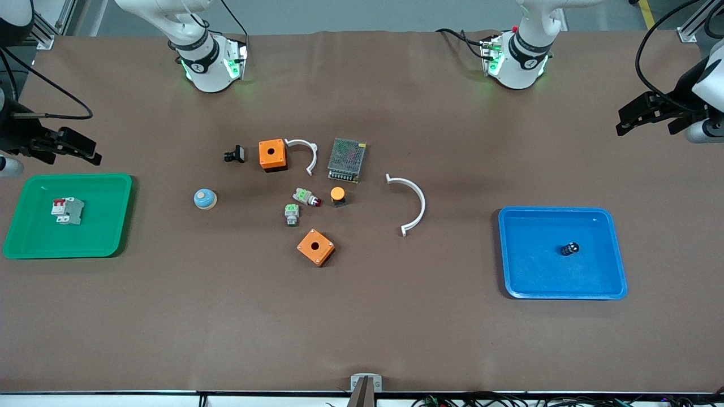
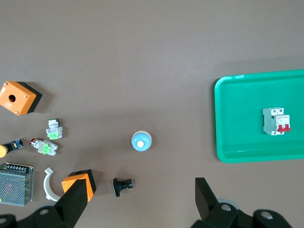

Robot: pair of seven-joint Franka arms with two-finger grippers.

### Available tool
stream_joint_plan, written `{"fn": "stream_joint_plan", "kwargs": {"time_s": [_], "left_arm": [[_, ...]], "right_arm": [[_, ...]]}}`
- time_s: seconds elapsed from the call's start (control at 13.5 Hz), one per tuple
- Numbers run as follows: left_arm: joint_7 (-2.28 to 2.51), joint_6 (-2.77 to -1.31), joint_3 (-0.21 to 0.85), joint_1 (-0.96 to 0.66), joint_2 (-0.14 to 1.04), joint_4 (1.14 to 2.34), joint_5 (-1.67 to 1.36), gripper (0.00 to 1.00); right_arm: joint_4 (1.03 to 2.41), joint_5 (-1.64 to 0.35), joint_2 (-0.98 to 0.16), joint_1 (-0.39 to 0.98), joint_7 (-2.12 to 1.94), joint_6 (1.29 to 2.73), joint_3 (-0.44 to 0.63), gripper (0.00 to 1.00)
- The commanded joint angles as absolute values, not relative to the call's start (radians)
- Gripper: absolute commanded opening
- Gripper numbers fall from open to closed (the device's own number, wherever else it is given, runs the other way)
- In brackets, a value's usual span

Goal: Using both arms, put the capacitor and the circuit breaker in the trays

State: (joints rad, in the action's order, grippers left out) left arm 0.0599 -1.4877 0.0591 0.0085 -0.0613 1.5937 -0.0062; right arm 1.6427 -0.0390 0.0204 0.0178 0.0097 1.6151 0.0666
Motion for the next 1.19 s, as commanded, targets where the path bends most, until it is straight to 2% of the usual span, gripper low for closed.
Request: {"fn": "stream_joint_plan", "kwargs": {"time_s": [0.0, 0.52, 0.81, 1.11], "left_arm": [[0.064, -1.479, 0.078, 0.005, -0.055, 1.579, -0.008, 1.00], [0.060, -1.479, 0.080, 0.005, -0.038, 1.554, 0.008, 1.00], [0.057, -1.477, 0.078, 0.008, -0.006, 1.497, 0.009, 1.00], [0.057, -1.471, 0.078, 0.012, -0.005, 1.497, 0.009, 1.00]], "right_arm": [[1.572, -0.037, 0.015, 0.008, 0.021, 1.597, 0.071, 1.00], [1.494, -0.037, 0.014, -0.021, 0.015, 1.556, 0.069, 1.00], [1.493, -0.014, 0.012, -0.020, 0.014, 1.536, 0.069, 1.00], [1.491, -0.015, 0.012, -0.018, 0.014, 1.537, 0.067, 1.00]]}}
